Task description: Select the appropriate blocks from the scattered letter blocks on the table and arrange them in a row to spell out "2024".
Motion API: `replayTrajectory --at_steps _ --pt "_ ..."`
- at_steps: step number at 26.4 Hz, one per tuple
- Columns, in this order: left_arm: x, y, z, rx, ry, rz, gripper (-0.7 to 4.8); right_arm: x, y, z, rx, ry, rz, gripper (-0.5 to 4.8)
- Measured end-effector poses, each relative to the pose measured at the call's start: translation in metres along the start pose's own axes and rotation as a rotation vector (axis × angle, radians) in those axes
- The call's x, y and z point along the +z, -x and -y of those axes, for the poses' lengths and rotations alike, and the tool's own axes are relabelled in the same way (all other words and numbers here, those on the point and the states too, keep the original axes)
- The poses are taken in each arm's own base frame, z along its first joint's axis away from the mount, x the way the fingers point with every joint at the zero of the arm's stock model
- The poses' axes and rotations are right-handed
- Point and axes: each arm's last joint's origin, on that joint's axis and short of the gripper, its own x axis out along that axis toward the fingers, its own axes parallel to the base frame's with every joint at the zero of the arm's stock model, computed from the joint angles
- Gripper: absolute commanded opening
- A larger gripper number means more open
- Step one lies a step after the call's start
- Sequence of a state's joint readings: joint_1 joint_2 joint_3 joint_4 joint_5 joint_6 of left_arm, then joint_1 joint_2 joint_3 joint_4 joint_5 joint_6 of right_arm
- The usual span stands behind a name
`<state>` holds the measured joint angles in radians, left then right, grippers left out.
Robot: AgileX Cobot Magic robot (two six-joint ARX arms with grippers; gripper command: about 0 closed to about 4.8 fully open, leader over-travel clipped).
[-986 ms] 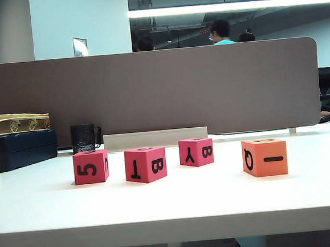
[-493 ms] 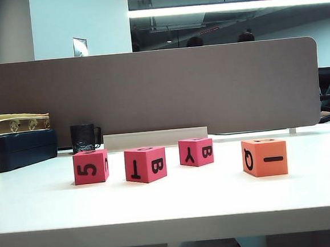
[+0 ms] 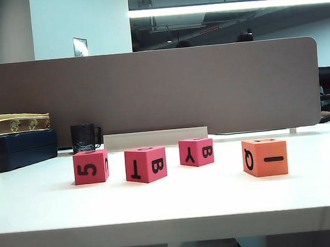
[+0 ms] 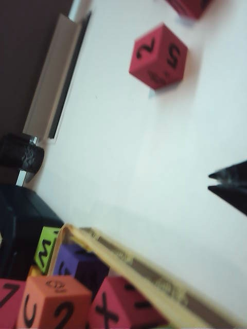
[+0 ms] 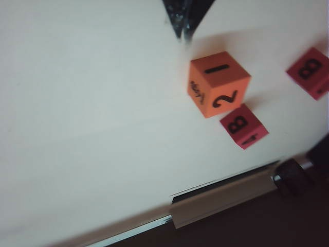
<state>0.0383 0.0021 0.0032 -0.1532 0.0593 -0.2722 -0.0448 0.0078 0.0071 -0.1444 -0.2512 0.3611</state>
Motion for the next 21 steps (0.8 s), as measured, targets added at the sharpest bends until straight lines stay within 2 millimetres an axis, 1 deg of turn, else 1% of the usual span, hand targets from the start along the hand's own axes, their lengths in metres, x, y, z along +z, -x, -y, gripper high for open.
replayTrajectory --at_steps 3,6,7,8,9,12,15,16,18,19,21 --pt "0.001 0.0 0.002 -0.065 0.083 -0.002 -0.06 0.001 0.0 -0.001 0.022 -0.092 0.006 -0.05" --pt "0.004 0.0 0.006 -0.156 0.148 0.005 -0.05 0.004 0.0 -0.003 0.068 -0.142 0.021 -0.05" --pt "0.006 0.001 0.008 -0.214 0.181 -0.006 -0.05 0.011 0.003 -0.007 0.109 -0.146 0.025 -0.05" --pt "0.011 0.003 0.011 -0.262 0.2 -0.014 -0.06 0.027 0.009 -0.016 0.159 -0.127 0.067 -0.05" --pt "0.014 0.005 0.012 -0.28 0.205 -0.012 -0.06 0.036 0.013 -0.021 0.181 -0.111 0.099 -0.05" --pt "0.026 0.01 0.016 -0.294 0.217 0.002 -0.06 0.057 0.024 -0.032 0.213 -0.08 0.153 -0.05" --pt "0.043 0.018 0.021 -0.311 0.21 0.042 -0.06 0.079 0.036 -0.044 0.223 -0.027 0.184 -0.05" --pt "0.052 0.022 0.024 -0.318 0.206 0.06 -0.06 0.09 0.038 -0.048 0.218 -0.009 0.175 -0.05" --pt "0.063 0.027 0.027 -0.326 0.199 0.08 -0.06 0.1 0.039 -0.053 0.208 0.008 0.156 -0.05" --pt "0.073 0.031 0.03 -0.33 0.196 0.09 -0.06 0.112 0.039 -0.057 0.202 0.027 0.131 -0.05" --pt "0.082 0.034 0.033 -0.325 0.194 0.077 -0.06 0.125 0.037 -0.062 0.197 0.048 0.105 -0.05"
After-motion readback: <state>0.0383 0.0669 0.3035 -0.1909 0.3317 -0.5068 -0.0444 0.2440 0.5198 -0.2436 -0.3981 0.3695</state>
